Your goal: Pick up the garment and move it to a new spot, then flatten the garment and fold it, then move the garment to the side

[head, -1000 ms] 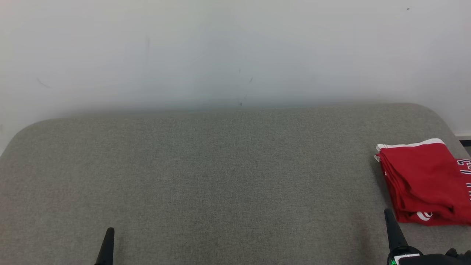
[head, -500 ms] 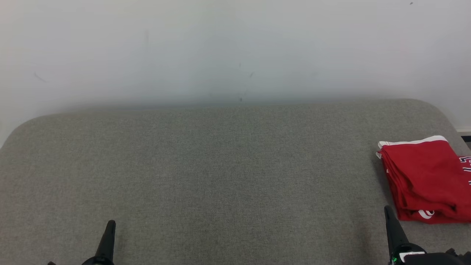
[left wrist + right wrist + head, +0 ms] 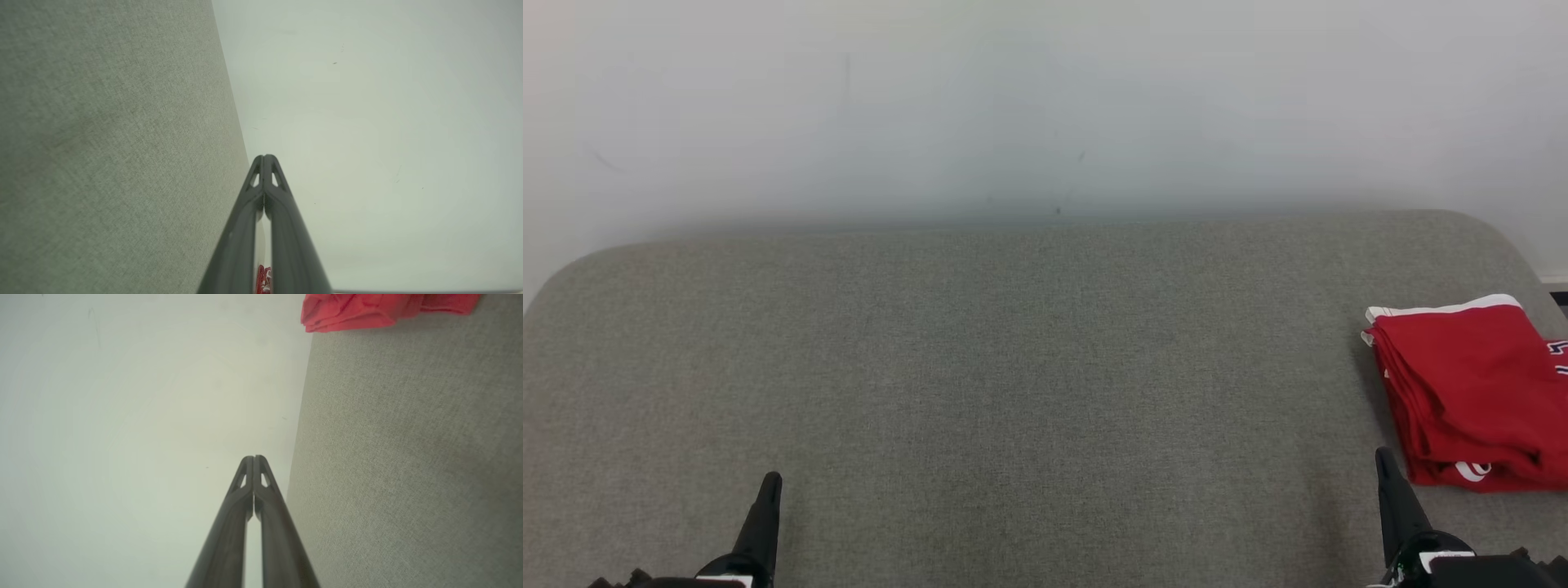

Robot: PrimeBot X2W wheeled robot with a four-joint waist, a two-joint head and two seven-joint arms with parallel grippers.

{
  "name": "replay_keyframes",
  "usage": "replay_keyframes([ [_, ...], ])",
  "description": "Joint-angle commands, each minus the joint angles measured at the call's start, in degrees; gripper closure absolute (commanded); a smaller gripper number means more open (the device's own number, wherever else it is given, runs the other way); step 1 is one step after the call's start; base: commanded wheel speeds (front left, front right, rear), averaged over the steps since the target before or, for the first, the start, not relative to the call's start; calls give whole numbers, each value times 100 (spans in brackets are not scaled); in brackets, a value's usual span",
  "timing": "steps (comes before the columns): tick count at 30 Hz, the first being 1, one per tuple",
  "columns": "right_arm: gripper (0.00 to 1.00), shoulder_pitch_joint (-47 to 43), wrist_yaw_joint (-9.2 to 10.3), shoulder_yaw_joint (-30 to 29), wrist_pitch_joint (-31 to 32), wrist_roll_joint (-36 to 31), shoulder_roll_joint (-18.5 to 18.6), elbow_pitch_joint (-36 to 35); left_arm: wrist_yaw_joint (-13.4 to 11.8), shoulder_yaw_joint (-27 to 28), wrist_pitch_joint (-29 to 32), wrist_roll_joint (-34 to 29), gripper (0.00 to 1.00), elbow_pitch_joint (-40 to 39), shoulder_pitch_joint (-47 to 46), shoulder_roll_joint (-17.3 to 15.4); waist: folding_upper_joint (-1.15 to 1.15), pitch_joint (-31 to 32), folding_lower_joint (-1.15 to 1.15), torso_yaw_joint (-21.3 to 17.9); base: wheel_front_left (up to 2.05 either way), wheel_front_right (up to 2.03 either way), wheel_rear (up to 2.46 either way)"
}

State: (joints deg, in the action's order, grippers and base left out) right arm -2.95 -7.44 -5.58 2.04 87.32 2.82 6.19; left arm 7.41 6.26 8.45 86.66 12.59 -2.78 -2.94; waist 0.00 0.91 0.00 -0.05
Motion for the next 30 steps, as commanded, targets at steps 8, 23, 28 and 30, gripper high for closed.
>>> replay_keyframes([
  [8,100,71,-8,12,49,443,10,-72,13,41,132,449,100,-32,-168,10,0,-67,0,3,0,0,0],
  [23,100,82,-8,15,66,608,9,-80,14,47,188,613,100,-35,-205,10,0,-104,0,4,0,0,0],
  [28,100,82,-8,15,66,608,9,-80,14,46,187,614,100,-35,-205,11,0,-104,0,4,0,0,0],
  [30,100,82,-8,15,66,608,9,-80,14,46,187,614,100,-35,-205,11,0,-104,0,4,0,0,0],
])
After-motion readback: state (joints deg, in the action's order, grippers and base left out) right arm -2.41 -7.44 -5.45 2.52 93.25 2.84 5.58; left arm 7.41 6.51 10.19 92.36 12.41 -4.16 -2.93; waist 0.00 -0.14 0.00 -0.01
